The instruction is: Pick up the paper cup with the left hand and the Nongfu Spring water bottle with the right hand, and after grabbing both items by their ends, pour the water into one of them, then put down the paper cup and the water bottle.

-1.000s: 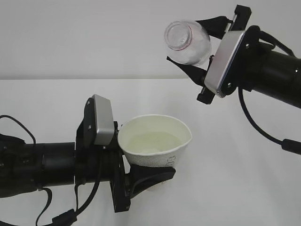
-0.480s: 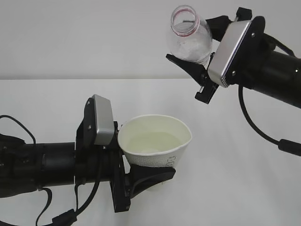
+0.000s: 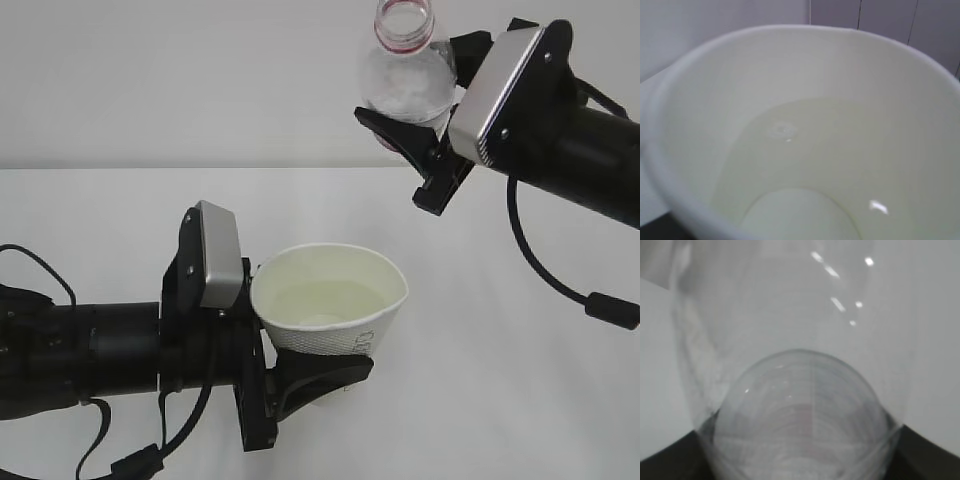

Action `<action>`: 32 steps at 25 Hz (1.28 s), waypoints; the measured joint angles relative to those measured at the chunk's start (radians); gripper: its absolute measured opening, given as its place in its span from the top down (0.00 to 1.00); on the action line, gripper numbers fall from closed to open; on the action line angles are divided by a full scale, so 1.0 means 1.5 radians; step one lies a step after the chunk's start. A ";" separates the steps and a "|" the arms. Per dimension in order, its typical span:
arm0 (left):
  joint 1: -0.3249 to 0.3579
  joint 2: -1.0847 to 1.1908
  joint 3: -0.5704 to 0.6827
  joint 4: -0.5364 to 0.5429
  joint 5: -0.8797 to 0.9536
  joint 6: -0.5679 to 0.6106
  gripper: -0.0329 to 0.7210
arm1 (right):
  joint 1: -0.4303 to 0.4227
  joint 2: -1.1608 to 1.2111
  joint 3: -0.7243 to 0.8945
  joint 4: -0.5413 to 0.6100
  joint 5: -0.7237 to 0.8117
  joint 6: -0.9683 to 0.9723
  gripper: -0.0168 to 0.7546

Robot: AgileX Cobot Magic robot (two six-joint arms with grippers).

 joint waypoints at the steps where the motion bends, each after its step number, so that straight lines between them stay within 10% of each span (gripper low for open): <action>1: 0.000 0.000 0.000 0.000 0.000 0.000 0.31 | 0.000 0.000 0.000 0.008 0.000 0.012 0.35; 32: 0.000 0.000 0.000 0.000 0.000 0.000 0.31 | 0.000 0.000 0.000 0.046 0.000 0.303 0.35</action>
